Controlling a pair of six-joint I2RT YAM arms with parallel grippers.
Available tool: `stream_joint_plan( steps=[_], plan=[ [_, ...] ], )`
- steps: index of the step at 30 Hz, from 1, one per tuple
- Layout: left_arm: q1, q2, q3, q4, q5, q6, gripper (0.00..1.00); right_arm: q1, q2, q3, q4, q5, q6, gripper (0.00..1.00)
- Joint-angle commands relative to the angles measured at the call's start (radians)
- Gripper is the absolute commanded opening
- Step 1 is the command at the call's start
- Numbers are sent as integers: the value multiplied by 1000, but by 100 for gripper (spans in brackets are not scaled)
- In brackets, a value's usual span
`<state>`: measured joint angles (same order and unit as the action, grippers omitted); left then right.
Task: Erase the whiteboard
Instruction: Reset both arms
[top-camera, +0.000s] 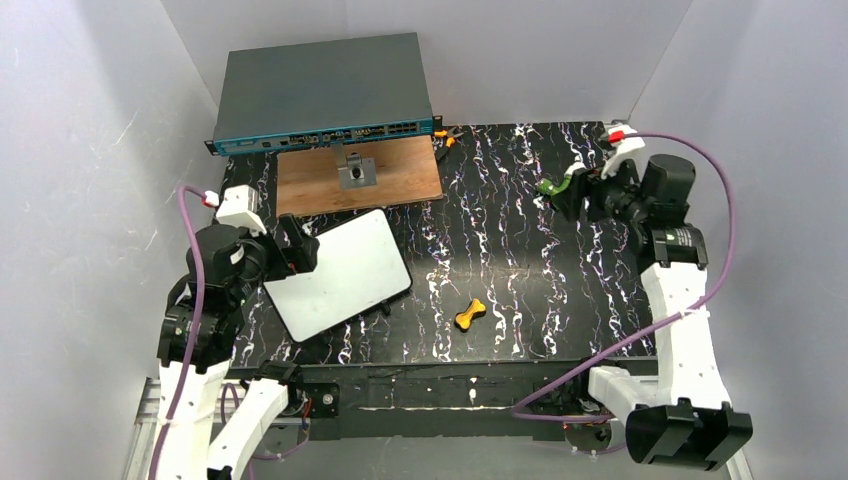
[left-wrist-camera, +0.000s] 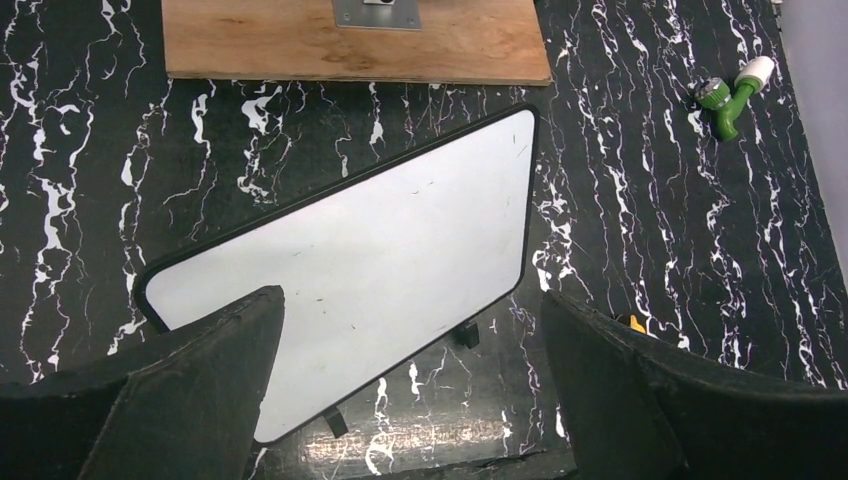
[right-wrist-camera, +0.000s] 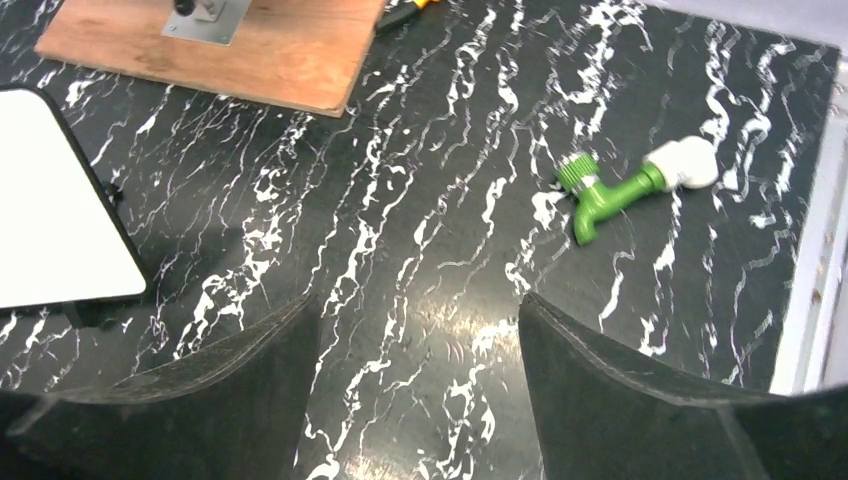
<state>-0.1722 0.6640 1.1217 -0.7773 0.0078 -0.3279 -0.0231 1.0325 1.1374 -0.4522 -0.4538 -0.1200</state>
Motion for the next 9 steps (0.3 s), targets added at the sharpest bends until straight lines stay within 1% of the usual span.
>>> stream_joint_plan(
  steps=[1, 3, 5, 7, 9],
  plan=[
    [-1, -8, 6, 1, -8, 21, 99, -46, -70, -8, -57, 51, 71, 80],
    [-2, -15, 0, -2, -8, 20, 100, -47, -95, -15, -65, 154, 111, 80],
    [-4, -21, -2, -6, -12, 16, 100, -47, -122, -24, -84, 193, 89, 80],
    [-4, -24, -2, -9, -14, 11, 100, -51, -144, -32, -103, 187, 50, 79],
    [-4, -25, -6, -5, -17, 1, 99, -58, -158, -31, -104, 153, 61, 80]
  ],
)
